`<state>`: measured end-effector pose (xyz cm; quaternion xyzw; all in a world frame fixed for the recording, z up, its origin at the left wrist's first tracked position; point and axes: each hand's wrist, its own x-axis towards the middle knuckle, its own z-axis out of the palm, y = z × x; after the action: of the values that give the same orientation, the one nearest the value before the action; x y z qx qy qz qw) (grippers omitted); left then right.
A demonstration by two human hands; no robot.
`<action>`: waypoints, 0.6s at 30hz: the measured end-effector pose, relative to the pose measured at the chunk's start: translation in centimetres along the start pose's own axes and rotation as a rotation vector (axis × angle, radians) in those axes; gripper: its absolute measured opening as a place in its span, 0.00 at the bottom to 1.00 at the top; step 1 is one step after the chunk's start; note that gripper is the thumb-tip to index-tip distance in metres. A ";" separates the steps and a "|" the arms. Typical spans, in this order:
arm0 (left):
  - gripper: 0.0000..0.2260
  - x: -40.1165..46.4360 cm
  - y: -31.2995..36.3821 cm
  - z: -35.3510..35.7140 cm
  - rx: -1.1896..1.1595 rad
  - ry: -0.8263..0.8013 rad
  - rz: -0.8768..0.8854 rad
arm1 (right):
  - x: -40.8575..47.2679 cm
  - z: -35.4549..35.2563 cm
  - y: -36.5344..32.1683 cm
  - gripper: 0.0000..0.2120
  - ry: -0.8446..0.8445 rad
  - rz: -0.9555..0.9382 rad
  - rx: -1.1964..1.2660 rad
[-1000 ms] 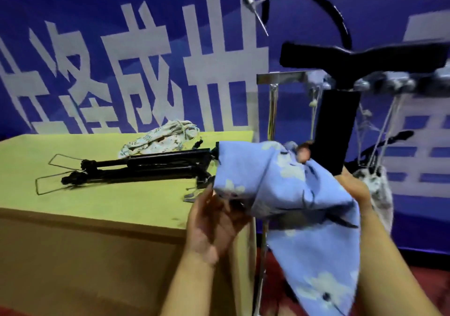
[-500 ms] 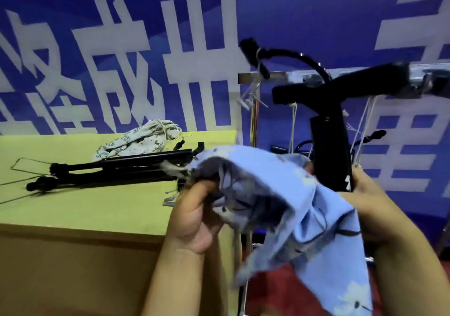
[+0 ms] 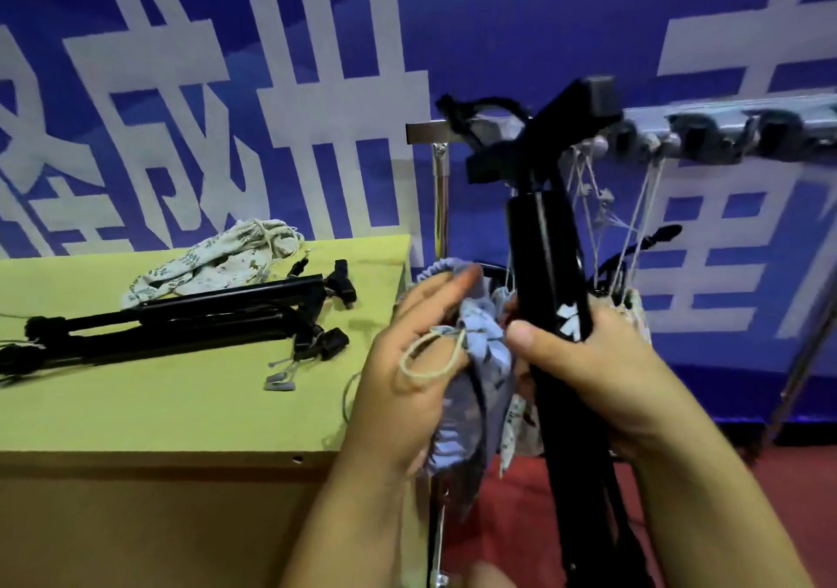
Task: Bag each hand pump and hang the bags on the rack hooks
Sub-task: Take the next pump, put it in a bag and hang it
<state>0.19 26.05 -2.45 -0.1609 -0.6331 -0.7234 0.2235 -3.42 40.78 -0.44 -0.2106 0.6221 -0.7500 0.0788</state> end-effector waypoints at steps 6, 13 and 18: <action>0.37 -0.6 0.8 0.5 -0.283 -0.316 -0.158 | 0.1 0.4 0.3 0.14 0.017 -0.041 0.037; 0.36 -1.2 0.7 -0.2 -0.045 -0.367 -0.118 | 0.1 -0.2 -0.3 0.03 0.064 0.005 0.116; 0.17 0.0 0.4 -1.5 0.584 0.147 0.083 | 0.4 -2.0 -1.0 0.08 0.025 0.027 0.010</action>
<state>0.46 24.55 -2.29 -0.0628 -0.7892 -0.5109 0.3349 -4.50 42.64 0.30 -0.1924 0.6222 -0.7544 0.0822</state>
